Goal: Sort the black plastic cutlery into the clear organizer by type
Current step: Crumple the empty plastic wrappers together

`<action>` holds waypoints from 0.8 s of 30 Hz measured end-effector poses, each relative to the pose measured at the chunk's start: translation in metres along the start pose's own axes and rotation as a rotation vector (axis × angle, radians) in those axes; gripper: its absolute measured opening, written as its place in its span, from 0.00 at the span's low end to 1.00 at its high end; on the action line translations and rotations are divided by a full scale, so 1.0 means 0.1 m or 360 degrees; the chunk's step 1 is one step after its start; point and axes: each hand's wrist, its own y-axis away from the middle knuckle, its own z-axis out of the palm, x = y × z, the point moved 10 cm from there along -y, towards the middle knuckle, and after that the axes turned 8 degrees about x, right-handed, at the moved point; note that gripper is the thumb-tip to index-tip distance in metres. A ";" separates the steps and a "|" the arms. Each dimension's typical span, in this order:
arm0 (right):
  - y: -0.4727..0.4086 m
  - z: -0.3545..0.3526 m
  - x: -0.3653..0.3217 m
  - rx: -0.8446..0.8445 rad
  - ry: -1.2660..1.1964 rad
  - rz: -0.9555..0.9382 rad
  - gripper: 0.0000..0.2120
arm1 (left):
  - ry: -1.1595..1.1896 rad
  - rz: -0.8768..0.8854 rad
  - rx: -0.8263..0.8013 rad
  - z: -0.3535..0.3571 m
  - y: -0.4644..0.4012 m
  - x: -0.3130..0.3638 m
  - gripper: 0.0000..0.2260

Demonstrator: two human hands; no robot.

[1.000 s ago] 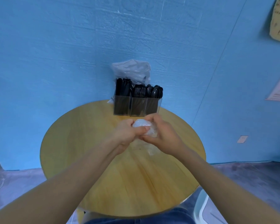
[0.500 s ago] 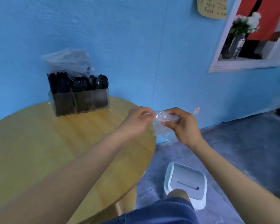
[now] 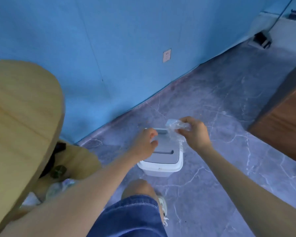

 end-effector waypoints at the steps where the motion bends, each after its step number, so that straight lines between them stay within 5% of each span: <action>1: -0.04 0.05 0.17 -0.0004 -0.0004 0.0037 0.09 | -0.0058 -0.0029 -0.0047 0.14 -0.07 -0.13 0.13; 14: -0.13 1.15 1.84 -0.0182 0.0147 0.0354 0.16 | -0.0617 -0.0129 -0.0565 1.22 -0.66 -1.58 0.16; 21: -0.06 1.53 2.08 -0.0318 0.0442 0.0247 0.20 | -0.0966 0.0114 -0.0616 1.40 -0.75 -1.71 0.23; 24: -0.06 1.72 1.88 -0.0376 0.0745 -0.0168 0.20 | -0.0955 0.0140 -0.0576 1.39 -0.80 -1.71 0.26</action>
